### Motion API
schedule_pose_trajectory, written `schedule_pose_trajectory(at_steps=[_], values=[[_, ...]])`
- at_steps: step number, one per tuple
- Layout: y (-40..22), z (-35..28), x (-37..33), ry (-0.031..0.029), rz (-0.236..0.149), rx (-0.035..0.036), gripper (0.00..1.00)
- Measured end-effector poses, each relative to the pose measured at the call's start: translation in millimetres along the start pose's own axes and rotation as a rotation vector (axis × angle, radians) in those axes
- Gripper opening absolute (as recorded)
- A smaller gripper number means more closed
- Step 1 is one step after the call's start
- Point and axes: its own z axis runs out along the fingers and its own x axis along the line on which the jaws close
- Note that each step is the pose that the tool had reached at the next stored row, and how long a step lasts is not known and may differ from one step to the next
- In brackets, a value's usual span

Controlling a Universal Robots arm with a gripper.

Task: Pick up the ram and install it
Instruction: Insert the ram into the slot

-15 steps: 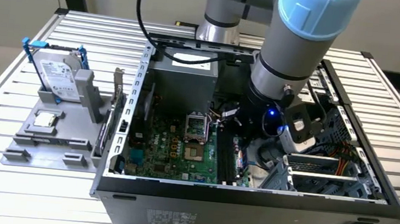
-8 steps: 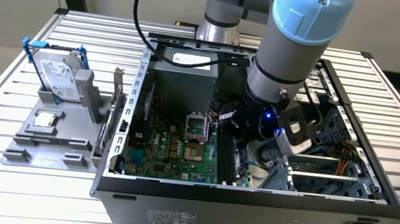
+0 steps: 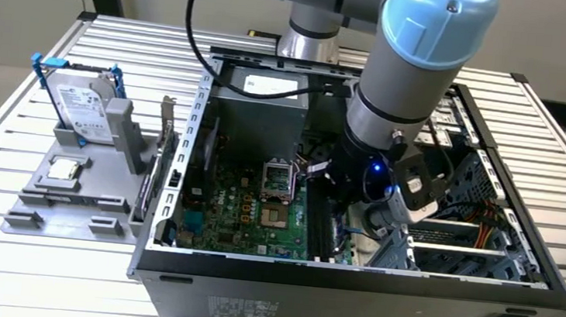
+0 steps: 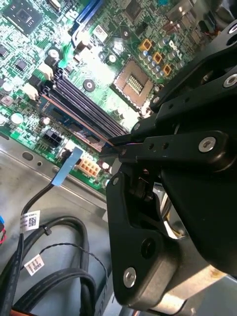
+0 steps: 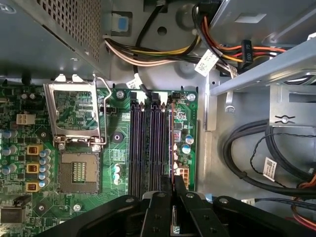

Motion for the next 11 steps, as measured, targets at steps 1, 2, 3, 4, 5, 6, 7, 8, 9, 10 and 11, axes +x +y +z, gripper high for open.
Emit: schedule_pose_trajectory(at_steps=[1,2,3,4,5,6,7,8,9,10,11], values=[[-0.1,0.8,0.3,0.0001,0.000,0.0005,0.00],[-0.1,1.5,0.6,0.0001,0.000,0.0008,0.00],[-0.1,2.2,0.9,0.0001,0.000,0.0010,0.00],[-0.2,2.9,1.2,0.0001,0.000,0.0013,0.00],[-0.3,3.8,1.4,0.0000,0.000,0.0017,0.00],[-0.3,5.0,1.5,0.0001,0.000,0.0025,0.00],[-0.3,5.8,1.6,0.0001,0.000,0.0033,0.00],[-0.4,6.5,1.7,0.0001,0.000,0.0038,0.00],[-0.4,7.4,1.8,0.0001,0.000,0.0042,0.00],[-0.5,8.2,1.9,0.0001,0.000,0.0045,0.00],[-0.5,8.7,2.1,0.0000,0.000,0.0046,0.00]])
